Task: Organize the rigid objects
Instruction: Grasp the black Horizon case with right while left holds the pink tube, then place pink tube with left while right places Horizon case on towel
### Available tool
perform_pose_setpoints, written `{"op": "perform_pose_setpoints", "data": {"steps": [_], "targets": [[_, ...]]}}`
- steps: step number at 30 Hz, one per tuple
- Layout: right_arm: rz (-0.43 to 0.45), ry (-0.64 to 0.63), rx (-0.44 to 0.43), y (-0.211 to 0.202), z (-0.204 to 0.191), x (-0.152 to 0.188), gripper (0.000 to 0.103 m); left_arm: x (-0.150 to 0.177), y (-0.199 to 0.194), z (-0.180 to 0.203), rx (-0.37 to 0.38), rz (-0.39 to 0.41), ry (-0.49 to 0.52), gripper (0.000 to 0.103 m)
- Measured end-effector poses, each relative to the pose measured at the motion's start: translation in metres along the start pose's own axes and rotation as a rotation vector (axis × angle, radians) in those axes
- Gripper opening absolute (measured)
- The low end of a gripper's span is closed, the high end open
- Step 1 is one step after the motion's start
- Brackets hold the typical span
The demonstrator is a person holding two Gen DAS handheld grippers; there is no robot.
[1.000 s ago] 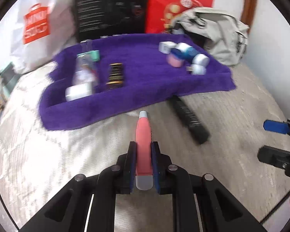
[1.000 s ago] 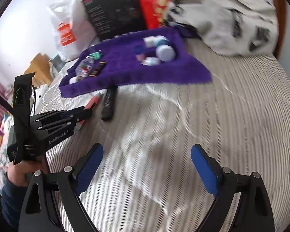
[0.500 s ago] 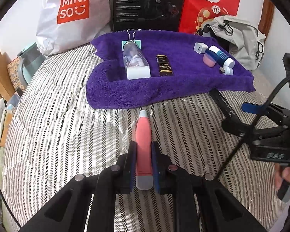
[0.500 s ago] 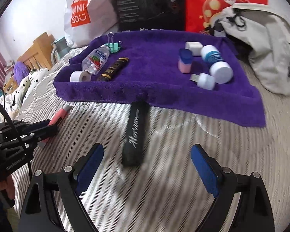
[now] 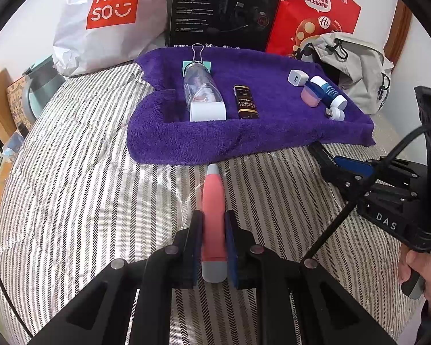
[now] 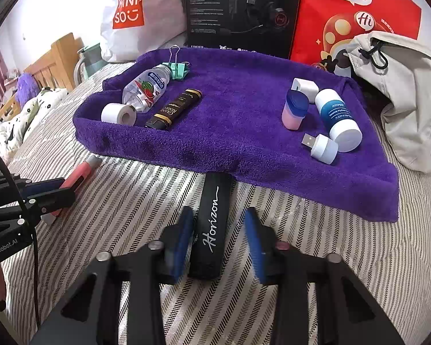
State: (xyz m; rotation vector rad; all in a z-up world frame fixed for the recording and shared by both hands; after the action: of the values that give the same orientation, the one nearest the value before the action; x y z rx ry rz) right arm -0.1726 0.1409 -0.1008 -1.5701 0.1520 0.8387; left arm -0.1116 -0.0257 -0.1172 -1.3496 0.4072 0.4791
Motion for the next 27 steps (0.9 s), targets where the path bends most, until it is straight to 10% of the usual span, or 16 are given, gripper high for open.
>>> {"op": "perform_pose_setpoints", "data": {"steps": [27], "targets": [[0.054, 0.07, -0.07, -0.062, 0.042, 0.013, 0.022, -0.044, -0.033, 0.022, 0.03, 0.052, 0.03, 0.015]]}}
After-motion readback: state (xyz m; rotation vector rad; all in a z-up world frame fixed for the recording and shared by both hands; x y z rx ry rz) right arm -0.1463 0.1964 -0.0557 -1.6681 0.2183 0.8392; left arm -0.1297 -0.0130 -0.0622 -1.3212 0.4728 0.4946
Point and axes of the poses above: each gripper's, at about its wrist camera, not at the fingertips, and y roughly the way its jaws point, z to its right, x to its underside, the point moved 3 cm from there along y, roughly the way its jaws point, and after that the axes turned 7 degrees about -y, right-handed, at the moved point
